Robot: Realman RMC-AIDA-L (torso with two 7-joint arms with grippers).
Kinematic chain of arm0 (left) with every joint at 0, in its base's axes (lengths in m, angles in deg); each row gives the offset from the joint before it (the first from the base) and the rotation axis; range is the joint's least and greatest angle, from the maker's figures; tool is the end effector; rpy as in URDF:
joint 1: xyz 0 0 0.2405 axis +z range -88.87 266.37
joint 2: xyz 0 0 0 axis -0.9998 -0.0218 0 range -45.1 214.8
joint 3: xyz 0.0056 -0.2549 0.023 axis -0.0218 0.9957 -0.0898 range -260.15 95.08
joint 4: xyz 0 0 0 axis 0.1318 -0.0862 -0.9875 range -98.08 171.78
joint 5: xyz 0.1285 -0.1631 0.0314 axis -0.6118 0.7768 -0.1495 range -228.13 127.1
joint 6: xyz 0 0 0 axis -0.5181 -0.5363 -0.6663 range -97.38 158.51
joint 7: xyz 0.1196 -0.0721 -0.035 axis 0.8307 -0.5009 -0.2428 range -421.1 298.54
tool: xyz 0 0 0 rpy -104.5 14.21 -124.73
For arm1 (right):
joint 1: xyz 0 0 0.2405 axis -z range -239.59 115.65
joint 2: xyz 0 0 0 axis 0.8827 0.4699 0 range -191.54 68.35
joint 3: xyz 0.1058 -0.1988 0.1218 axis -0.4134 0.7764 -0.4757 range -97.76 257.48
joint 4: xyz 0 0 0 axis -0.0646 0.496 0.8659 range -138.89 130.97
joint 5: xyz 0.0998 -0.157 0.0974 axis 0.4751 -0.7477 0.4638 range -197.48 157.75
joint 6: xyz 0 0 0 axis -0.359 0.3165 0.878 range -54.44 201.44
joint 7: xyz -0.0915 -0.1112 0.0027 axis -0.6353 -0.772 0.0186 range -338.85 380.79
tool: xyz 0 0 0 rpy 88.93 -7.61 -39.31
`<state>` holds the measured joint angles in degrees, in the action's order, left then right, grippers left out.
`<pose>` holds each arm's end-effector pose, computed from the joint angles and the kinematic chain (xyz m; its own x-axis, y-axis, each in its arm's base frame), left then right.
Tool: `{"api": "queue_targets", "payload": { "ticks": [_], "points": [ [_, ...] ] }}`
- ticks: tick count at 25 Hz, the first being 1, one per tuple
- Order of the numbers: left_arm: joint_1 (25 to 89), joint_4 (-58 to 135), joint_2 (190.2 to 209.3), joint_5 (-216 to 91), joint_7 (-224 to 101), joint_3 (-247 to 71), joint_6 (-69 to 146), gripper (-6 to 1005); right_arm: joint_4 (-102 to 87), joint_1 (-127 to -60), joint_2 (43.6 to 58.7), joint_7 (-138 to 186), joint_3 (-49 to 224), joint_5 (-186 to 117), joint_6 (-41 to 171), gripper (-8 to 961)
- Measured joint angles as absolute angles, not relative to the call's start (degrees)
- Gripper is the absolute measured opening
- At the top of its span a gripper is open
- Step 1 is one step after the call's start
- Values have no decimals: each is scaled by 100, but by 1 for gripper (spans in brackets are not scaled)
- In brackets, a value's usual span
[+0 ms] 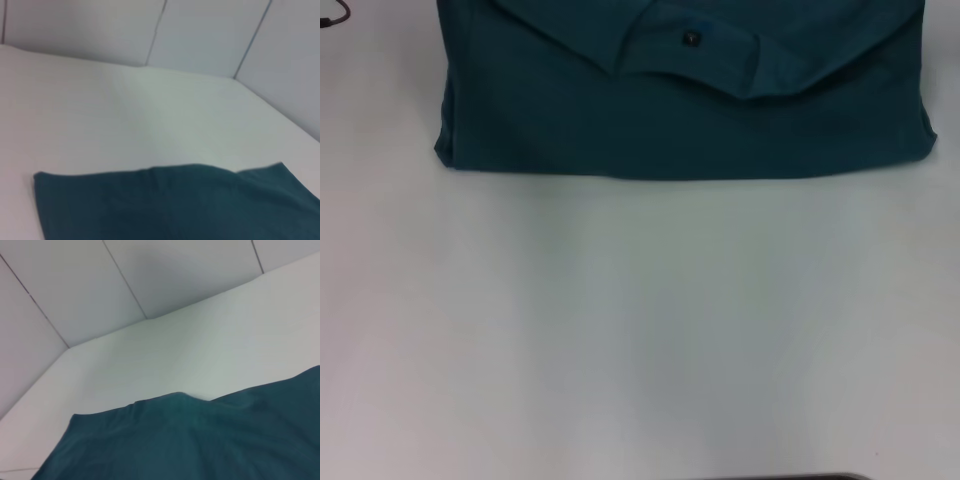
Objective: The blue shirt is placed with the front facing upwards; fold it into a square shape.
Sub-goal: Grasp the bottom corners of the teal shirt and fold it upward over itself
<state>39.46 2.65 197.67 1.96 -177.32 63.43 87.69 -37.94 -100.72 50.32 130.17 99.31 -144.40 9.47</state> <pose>-0.2265 0.4719 0.0605 0.5791 0.5687 0.5841 0.8140 -0.4426 -0.3761 0.3116 0.4181 0.0924 0.3985 -0.5589 -0.7272 -0.9157 -0.2871 -0.2812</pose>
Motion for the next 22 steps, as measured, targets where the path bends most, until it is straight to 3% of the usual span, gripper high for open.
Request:
{"api": "queue_targets", "payload": {
  "ticks": [10,22],
  "points": [
    [4052,780,19878,828,-17100,6382,7690,-1,-3311,-10242,5122,12439,9999,-14334,1869,20],
    [4112,827,19970,1214,-16817,6348,7532,4,-3171,-10364,5127,12246,10030,-14198,2260,20]
  ]
}}
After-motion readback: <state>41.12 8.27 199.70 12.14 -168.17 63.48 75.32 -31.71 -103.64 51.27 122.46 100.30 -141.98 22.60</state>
